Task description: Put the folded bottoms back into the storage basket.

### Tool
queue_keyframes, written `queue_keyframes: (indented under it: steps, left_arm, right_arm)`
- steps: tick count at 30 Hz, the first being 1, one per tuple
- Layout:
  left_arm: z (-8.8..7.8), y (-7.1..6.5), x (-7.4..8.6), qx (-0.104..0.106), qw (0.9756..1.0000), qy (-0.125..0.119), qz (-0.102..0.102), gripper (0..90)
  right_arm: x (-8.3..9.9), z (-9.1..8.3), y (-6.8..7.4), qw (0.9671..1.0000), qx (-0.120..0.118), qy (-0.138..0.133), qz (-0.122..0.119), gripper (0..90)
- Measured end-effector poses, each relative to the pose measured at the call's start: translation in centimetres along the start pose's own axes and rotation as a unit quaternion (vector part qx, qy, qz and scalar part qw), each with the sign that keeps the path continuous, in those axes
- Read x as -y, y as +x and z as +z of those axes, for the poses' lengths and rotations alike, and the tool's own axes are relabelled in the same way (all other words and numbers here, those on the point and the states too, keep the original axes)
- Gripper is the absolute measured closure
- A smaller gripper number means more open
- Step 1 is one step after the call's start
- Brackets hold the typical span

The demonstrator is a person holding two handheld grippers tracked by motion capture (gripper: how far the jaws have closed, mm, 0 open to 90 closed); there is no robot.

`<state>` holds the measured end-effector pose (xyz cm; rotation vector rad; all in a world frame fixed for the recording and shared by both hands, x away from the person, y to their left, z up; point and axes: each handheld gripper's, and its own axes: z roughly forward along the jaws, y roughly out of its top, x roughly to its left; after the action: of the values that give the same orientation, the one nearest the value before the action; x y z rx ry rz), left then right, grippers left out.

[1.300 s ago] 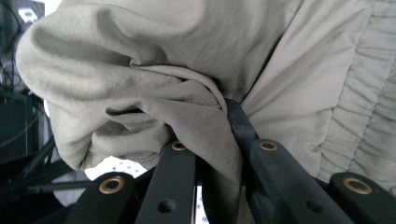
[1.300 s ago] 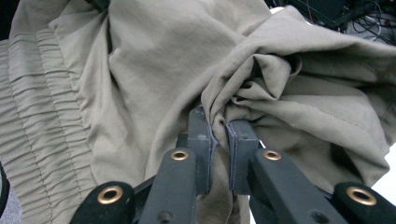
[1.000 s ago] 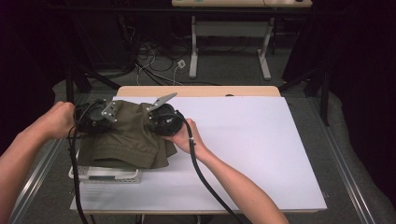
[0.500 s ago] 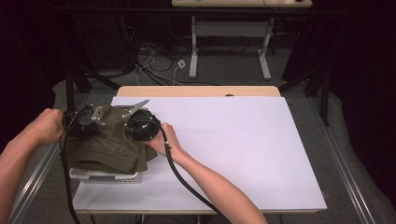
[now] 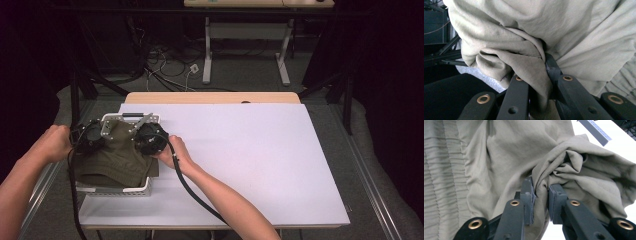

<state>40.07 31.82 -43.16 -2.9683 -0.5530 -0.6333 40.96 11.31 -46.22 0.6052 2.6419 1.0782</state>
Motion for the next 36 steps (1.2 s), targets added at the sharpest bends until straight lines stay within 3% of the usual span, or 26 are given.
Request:
queue_keyframes:
  steps: [3, 5, 9, 11, 13, 18, 20, 22, 26, 36]
  left_arm:
    - [0.1, 0.1, 0.1, -0.003, 1.0000, 0.006, -0.002, 83.9]
    - [0.4, 0.0, 0.1, -0.008, 0.9999, 0.005, -0.005, 83.8]
    - [1.6, -0.4, -0.1, -0.015, 0.9997, 0.013, -0.016, 80.1]
    - [2.1, -0.3, 0.1, -0.018, 0.9989, 0.021, -0.037, 64.8]
    - [2.1, -0.2, 0.5, -0.020, 0.9980, 0.012, -0.058, 44.1]
    - [0.0, -0.3, 1.6, -0.029, 0.9940, -0.034, -0.099, 24.0]
    - [-0.8, -0.6, 1.5, -0.019, 0.9924, -0.049, -0.111, 17.5]
    - [-1.4, -1.2, 1.2, 0.001, 0.9913, -0.064, -0.115, 13.2]
    - [-2.1, -2.5, 0.1, 0.020, 0.9895, -0.084, -0.116, 6.8]
    - [-3.3, -6.6, -3.5, 0.040, 0.9877, -0.112, -0.101, 1.9]
  right_arm:
    - [0.2, 0.6, -0.2, 1.0000, 0.001, -0.002, -0.009, 78.0]
    - [0.3, 1.1, -0.3, 1.0000, 0.000, -0.002, 0.000, 77.5]
    - [0.6, 0.9, -0.6, 1.0000, 0.009, 0.001, 0.002, 65.8]
    - [0.7, -0.1, -0.7, 1.0000, 0.007, -0.006, 0.000, 56.8]
    - [0.8, -1.5, -0.7, 0.9999, 0.001, -0.015, -0.006, 51.7]
    - [1.5, -4.4, -1.2, 0.9998, 0.000, -0.018, 0.001, 38.2]
    - [2.0, -5.5, -1.5, 0.9999, -0.003, -0.015, 0.006, 34.3]
    - [2.5, -6.4, -1.8, 1.0000, -0.004, -0.007, 0.005, 29.6]
    - [3.8, -8.1, -2.4, 0.9999, -0.010, -0.003, 0.003, 24.6]
    - [8.5, -11.8, -3.8, 0.9994, -0.020, 0.028, 0.009, 14.9]
